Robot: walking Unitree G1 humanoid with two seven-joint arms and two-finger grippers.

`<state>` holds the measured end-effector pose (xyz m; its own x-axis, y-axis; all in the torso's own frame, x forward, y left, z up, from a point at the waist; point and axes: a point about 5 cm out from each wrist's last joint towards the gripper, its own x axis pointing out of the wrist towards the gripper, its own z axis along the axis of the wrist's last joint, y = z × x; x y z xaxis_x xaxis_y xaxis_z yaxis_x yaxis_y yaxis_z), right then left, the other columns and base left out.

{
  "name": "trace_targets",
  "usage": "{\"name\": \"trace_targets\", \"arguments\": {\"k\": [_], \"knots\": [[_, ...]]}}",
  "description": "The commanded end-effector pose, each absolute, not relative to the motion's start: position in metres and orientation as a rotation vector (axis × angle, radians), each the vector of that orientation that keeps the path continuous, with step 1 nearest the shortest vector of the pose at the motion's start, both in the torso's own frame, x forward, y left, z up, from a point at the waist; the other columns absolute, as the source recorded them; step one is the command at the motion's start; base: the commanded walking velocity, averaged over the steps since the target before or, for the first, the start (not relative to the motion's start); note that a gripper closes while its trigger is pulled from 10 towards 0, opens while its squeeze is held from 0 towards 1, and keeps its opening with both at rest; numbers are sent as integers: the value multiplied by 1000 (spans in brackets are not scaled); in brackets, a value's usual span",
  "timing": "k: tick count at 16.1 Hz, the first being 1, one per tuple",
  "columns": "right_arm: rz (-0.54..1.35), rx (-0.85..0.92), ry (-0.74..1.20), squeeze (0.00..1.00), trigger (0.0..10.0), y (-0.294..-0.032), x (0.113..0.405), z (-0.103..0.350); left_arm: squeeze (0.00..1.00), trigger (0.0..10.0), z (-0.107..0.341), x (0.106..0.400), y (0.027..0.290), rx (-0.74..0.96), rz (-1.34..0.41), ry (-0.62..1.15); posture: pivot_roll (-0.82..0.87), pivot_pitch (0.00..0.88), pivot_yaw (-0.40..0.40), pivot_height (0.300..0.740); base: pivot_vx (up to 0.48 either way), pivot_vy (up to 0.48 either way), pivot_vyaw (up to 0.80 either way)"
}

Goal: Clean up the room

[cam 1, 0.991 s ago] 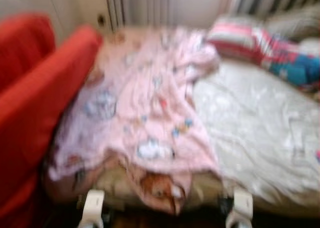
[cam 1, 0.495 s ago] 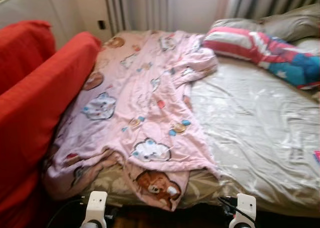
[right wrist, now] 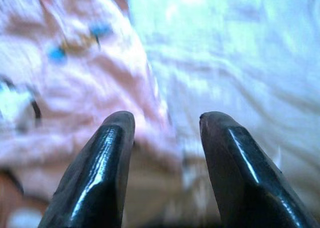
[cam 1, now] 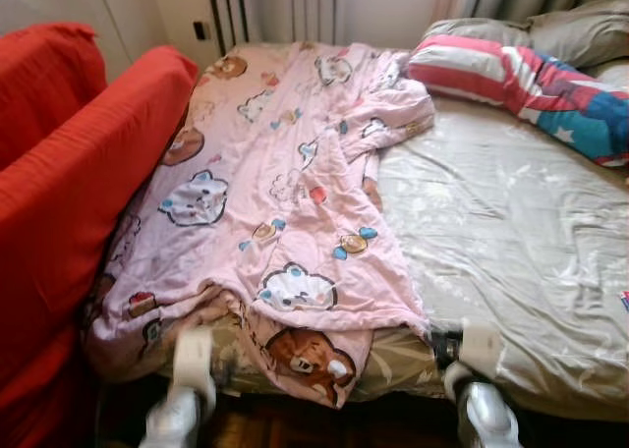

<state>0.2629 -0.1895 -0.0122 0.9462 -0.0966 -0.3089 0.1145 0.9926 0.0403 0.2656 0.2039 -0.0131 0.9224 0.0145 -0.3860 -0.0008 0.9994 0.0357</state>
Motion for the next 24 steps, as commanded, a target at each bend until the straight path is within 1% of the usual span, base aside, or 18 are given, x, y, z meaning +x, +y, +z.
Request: {"name": "trace_targets", "arguments": {"k": [1,2,4,6,9,14,17,24], "knots": [[-92,24,221,0,10000,-191,267,-1,0,10000,4,276,209,21,18,278,55,181,-21,740,0,0,0],[-76,-4,171,0,10000,-190,268,4,0,10000,13,280,210,15,18,215,49,184,-20,740,0,0,0],[-78,-17,100,0,10000,-193,266,12,0,10000,18,278,212,11,28,153,47,189,-21,740,0,0,0],[-103,-21,83,0,10000,-195,267,15,0,10000,20,278,209,6,30,135,45,193,-19,740,0,0,0],[-107,-23,108,0,10000,-191,271,14,0,10000,22,281,202,-5,19,124,46,187,-18,740,0,0,0],[-132,0,143,0,10000,-192,269,9,0,10000,18,278,199,-10,7,140,49,176,-19,681,0,0,0],[-119,9,141,0,10000,-190,269,9,0,10000,19,280,200,-7,5,141,51,186,-20,646,0,0,0],[-124,26,159,0,10000,-187,268,6,0,10000,18,280,199,-16,-6,155,61,208,-18,646,0,0,0]]}}
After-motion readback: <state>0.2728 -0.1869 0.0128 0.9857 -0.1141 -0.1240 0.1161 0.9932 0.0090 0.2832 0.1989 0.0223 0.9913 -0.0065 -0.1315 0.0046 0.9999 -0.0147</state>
